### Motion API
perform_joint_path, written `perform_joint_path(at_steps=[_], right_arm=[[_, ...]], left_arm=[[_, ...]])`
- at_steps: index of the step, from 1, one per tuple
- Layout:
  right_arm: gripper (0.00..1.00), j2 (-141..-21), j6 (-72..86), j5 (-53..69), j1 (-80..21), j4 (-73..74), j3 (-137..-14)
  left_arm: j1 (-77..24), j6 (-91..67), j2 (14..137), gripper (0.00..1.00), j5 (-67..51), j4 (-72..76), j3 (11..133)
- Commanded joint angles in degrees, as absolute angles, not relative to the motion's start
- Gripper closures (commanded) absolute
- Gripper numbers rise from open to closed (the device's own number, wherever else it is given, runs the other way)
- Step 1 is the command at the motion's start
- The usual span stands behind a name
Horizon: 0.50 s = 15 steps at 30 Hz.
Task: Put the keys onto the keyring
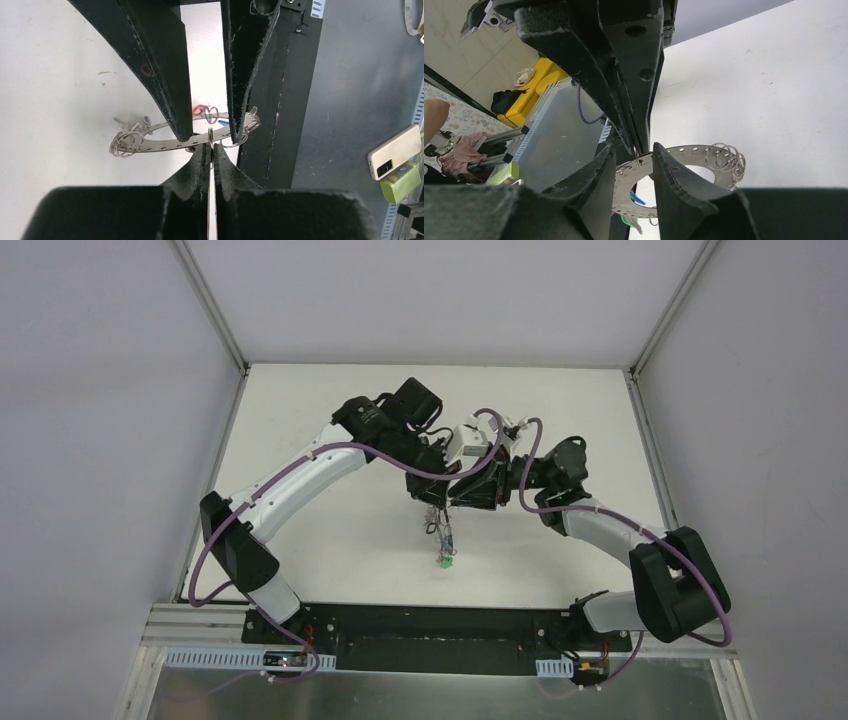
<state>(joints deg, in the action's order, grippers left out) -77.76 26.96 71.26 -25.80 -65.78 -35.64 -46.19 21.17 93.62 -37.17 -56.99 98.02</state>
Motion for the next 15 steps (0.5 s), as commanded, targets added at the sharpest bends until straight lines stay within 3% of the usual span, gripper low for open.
perform_joint_path(at_steps=[1, 6, 15], right_arm=[[0.65, -77.79, 25.25, 71.02, -26.21, -68.14, -35.33], [0.75, -78.21, 24.66, 71.38, -26.40, -67.46, -35.58], [0.83, -78.02, 21.53, 72.68, -26.65, -64.18, -35.65]], left_arm=[[-46.67, 19.60, 93.25, 1.00, -40.54, -55.38, 100.19], [-46.67, 19.43, 93.34, 1.00, -41.08, -55.24, 99.94], [-46.67, 19.16, 93.32, 1.00, -41.10, -54.64, 99.69]])
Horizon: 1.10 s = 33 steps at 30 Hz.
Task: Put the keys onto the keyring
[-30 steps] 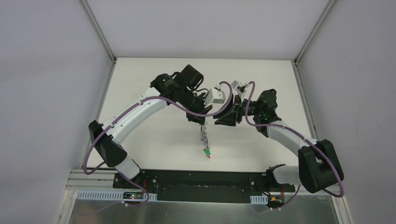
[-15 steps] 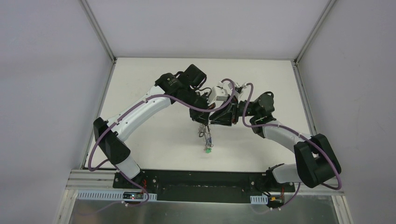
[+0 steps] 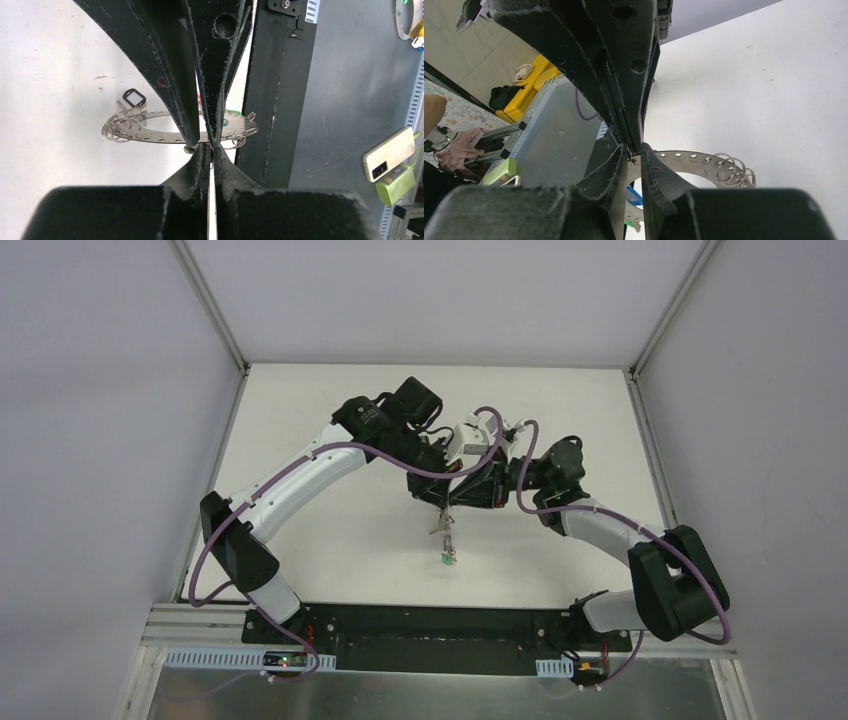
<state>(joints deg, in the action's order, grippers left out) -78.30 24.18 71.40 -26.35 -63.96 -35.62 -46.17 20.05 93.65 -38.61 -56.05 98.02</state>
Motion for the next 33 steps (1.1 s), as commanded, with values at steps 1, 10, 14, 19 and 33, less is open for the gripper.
perform_joint_path(at_steps=[1, 10, 14, 19, 33], right_arm=[[0.85, -77.89, 21.31, 72.73, -26.66, -63.82, -35.68], [1.00, -77.38, 23.91, 73.19, -26.46, -66.48, -36.12], [1.00, -76.37, 29.27, 71.78, -24.30, -73.06, -35.74], [1.00, -75.50, 37.94, 68.69, -21.45, -82.63, -35.39], [1.00, -75.17, 44.39, 63.40, -18.86, -88.13, -33.41]], left_arm=[[-46.67, 19.07, 93.34, 1.00, -41.05, -54.54, 99.67], [-46.16, 17.48, 92.78, 1.00, -40.27, -51.99, 98.39], [-43.21, 13.04, 90.88, 0.91, -42.41, -46.64, 96.05], [-39.37, 8.22, 88.17, 0.73, -48.38, -39.01, 93.18], [-38.41, 2.36, 85.26, 0.61, -52.35, -22.66, 84.65]])
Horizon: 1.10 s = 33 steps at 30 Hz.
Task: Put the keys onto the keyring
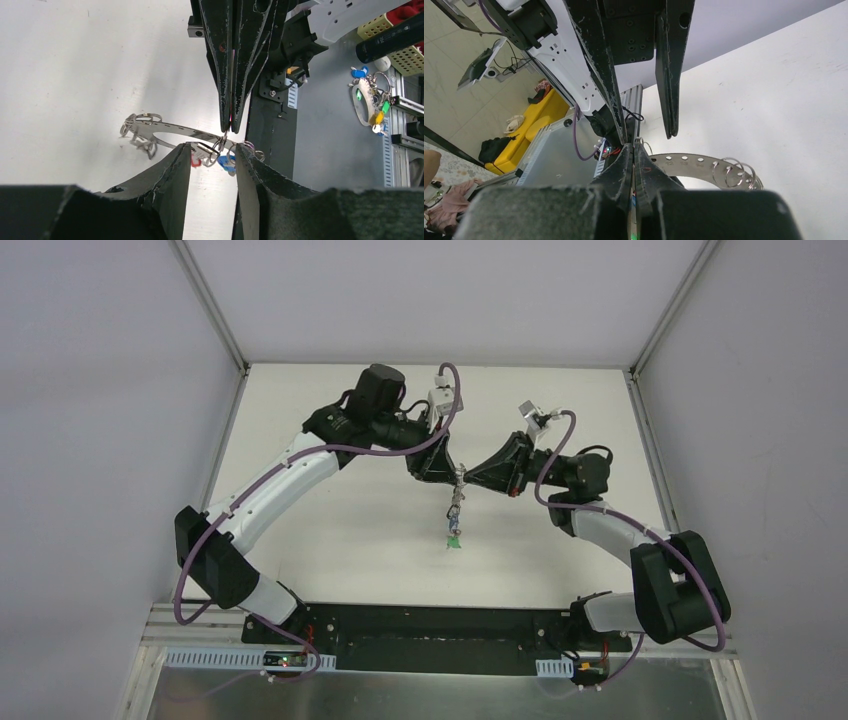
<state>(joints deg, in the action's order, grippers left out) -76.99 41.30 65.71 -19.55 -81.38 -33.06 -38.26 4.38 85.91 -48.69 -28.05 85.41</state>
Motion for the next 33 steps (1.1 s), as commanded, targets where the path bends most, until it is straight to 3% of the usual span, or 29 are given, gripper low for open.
perform_joint_path(at_steps=[1, 11, 33], right_arm=[[1.00, -75.08, 44.58, 63.35, -18.73, -88.23, -33.40], [1.00, -75.15, 45.65, 63.15, -17.85, -88.46, -33.31], [1.00, -76.30, 44.66, 63.67, -16.79, -88.07, -32.96]], left_arm=[[-38.41, 2.00, 85.46, 0.61, -52.93, -21.83, 84.31], [-38.41, 0.18, 86.36, 0.61, -57.38, -15.56, 81.04], [-37.71, -4.73, 87.62, 0.86, -59.21, -11.45, 80.52]])
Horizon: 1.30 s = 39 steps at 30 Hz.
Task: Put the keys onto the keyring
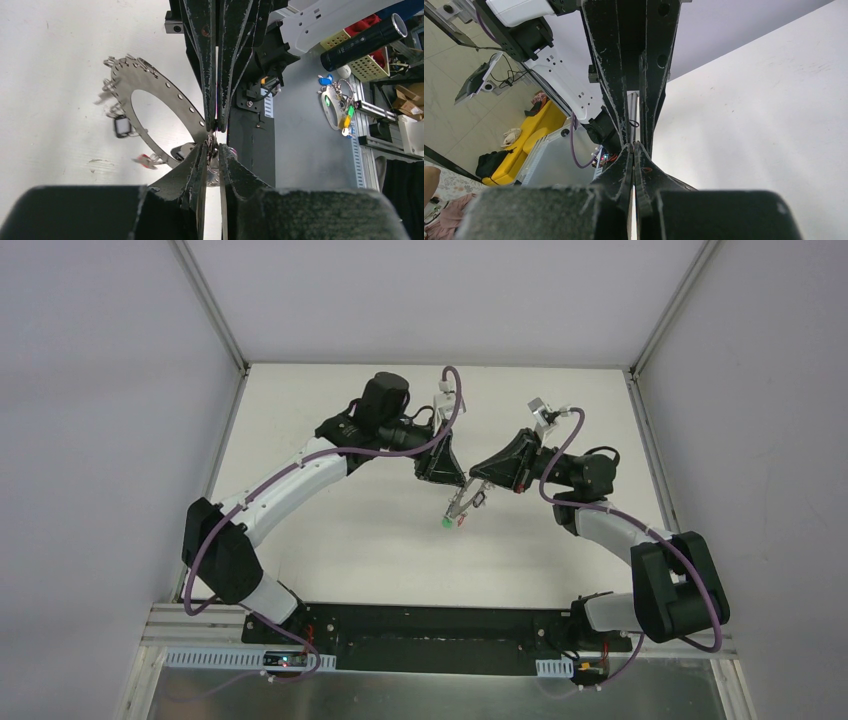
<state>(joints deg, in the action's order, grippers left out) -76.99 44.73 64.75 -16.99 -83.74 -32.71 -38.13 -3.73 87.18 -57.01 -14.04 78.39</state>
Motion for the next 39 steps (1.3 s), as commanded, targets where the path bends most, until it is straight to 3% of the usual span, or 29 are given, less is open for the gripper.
perform_joint_path(at_steps=[1, 7, 12, 21, 26, 34, 39], right_arm=[[1.00, -76.36, 44.57, 63.78, -16.79, -88.07, -32.96], [1.00, -76.88, 43.95, 64.49, -16.86, -87.81, -32.87], [1.00, -77.25, 43.75, 64.90, -16.83, -87.64, -32.96], [1.00, -77.40, 43.37, 64.78, -16.80, -87.06, -33.05], [1.00, -77.30, 42.14, 64.69, -16.83, -86.05, -32.81], [1.00, -75.08, 31.34, 67.54, -16.80, -80.22, -31.27], [1.00, -74.97, 28.93, 68.75, -17.17, -78.73, -31.03]], left_arm=[[-37.64, -4.79, 87.63, 0.87, -59.29, -11.41, 80.51], [-37.11, -5.51, 87.72, 0.88, -59.73, -10.40, 80.60], [-36.75, -5.47, 87.56, 0.84, -59.74, -10.20, 80.68], [-36.65, -5.15, 87.54, 0.99, -60.01, -10.24, 80.08], [-36.65, -4.95, 87.48, 1.00, -59.51, -11.20, 79.99], [-37.44, 8.49, 87.96, 1.00, -48.98, -32.87, 89.93], [-38.68, 11.88, 87.02, 1.00, -43.86, -37.40, 91.19]])
